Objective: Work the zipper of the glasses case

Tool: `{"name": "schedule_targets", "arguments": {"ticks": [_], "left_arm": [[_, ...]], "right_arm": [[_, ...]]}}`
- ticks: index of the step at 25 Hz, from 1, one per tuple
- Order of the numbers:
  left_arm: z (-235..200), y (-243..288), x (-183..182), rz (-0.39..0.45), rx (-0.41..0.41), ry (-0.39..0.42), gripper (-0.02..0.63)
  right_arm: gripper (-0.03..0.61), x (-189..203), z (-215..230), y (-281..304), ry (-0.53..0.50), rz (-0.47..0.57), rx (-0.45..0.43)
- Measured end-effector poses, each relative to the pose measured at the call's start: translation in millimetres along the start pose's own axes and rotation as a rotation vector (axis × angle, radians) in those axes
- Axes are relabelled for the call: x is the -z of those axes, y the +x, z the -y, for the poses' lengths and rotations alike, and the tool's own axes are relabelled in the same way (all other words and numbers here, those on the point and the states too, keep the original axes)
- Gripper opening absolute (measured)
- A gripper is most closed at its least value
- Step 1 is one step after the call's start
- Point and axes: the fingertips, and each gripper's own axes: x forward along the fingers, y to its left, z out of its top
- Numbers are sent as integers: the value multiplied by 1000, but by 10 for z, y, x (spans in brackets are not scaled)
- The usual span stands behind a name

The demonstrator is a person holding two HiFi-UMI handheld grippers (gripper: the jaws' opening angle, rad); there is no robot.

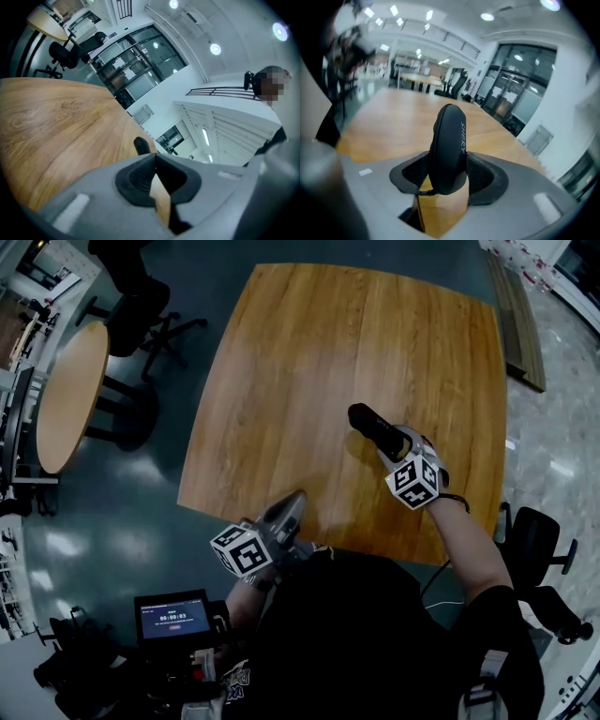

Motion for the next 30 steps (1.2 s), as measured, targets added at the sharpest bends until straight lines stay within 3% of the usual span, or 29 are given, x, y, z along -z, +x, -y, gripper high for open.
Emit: {"name": "schedule_targets", "arguments": {"ticks": [4,6,8,11,15,18,21,23,26,28,30], "left_arm": [[49,228,-129,-47,34,130,2],[161,365,-230,-57,114,193,2],[416,492,-340,-81,242,242,9],[955,614,-433,-126,486,269,183],[1442,634,-397,-161,743,217,269],[1736,587,-330,-206,890,187,306],[1932,559,-267,-244,954,212,313],[1981,554,-337,-204,950,195,289],[1862,624,-681,-11,841,82,278],[1676,664,-969,150,749,-48,273],[1431,649,-1223,297,680,-237,273]], "right_arm": [[241,-601,-16,-642,564,375,-270],[241,-976,-90,-1118,725,566,-450],[241,-1218,-213,-1500,782,678,-594],[242,-1346,-389,-1770,798,732,-717],[242,-1391,-561,-1975,823,761,-866],[244,-1430,-701,-2105,826,763,-1012],[245,-1480,-839,-2172,805,744,-1115],[247,-1535,-816,-2180,833,765,-1140],[255,-1614,-487,-2206,921,892,-1071],[255,-1588,-188,-2239,931,980,-925],[241,-1508,65,-2262,918,1023,-711]]}}
